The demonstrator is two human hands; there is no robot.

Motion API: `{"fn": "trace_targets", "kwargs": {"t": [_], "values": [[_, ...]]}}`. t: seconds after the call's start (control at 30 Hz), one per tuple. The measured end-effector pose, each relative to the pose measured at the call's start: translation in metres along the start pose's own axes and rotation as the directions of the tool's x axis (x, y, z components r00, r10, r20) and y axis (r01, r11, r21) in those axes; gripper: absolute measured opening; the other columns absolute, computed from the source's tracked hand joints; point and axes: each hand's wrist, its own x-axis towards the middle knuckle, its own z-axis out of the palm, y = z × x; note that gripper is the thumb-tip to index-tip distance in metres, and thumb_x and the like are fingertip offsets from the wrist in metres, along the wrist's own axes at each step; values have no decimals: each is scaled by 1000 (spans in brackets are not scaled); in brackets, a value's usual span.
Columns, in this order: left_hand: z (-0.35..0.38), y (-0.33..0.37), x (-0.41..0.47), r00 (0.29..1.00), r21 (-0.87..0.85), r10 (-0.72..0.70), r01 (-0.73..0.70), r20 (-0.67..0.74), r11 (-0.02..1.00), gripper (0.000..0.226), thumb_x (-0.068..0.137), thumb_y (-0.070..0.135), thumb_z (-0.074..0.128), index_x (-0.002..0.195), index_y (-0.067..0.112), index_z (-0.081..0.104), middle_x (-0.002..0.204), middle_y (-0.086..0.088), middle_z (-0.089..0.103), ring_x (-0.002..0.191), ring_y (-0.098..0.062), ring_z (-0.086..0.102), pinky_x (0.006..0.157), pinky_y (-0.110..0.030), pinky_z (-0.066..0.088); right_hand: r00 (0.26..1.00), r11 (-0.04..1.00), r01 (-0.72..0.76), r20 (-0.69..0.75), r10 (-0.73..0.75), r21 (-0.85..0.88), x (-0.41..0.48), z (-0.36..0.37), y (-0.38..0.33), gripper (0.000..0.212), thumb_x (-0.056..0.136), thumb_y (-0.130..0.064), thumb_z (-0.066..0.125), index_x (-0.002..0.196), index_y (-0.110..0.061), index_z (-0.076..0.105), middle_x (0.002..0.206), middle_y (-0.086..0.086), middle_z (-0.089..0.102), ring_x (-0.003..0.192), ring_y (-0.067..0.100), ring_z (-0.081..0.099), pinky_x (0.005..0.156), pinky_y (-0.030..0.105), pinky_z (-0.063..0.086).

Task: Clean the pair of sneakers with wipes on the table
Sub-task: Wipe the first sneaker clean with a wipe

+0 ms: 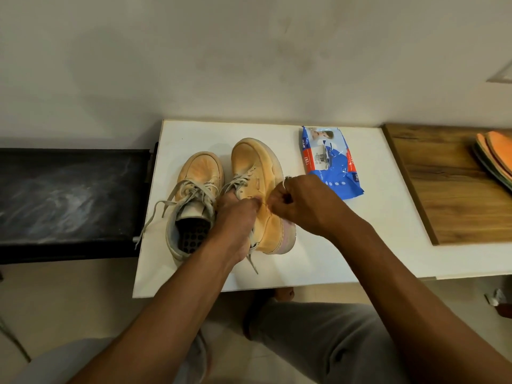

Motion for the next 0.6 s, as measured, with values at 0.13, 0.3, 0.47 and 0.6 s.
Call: {"fn": "trace_targets", "kwargs": {"t": [0.13, 0.3, 0.47, 0.6], "values": [[0, -1, -3, 999, -14, 2, -2, 33, 1000, 32, 97, 13, 62, 128, 21, 63, 117, 0, 70, 107, -24, 66, 94, -45, 55, 993, 1000, 3, -116, -3, 3, 6, 5, -5, 24, 96, -29, 58, 106, -9, 70, 91, 7, 68, 78, 19, 63, 75, 33, 57], [0, 0, -1, 1000, -28, 8, -8, 16, 1000, 26, 98, 12, 61, 123, 20, 61, 108, 2, 68, 97, -18, 65, 86, -39, 55, 997, 999, -31, 65, 28, 44, -1, 2, 7, 22, 92, -31, 64, 100, -10, 68, 91, 8, 69, 81, 19, 65, 76, 35, 58], [0, 0, -4, 997, -49, 26, -23, 78, 999, 26, 97, 5, 59, 114, 24, 66, 108, 2, 73, 99, -19, 69, 83, -38, 57, 983, 999, 14, -183, -6, 44, 11, 12, 0, 19, 97, -27, 58, 104, -13, 69, 87, -4, 61, 71, 9, 54, 61, 12, 42], [0, -1, -5, 998, -38, 24, -22, 60, 999, 32, 97, 7, 59, 126, 20, 64, 114, 0, 71, 105, -22, 67, 89, -42, 56, 981, 1000, -16, -191, 20, 22, 16, 10, -2, 22, 98, -28, 58, 110, -14, 69, 90, -4, 58, 79, 11, 55, 63, 9, 36]]}}
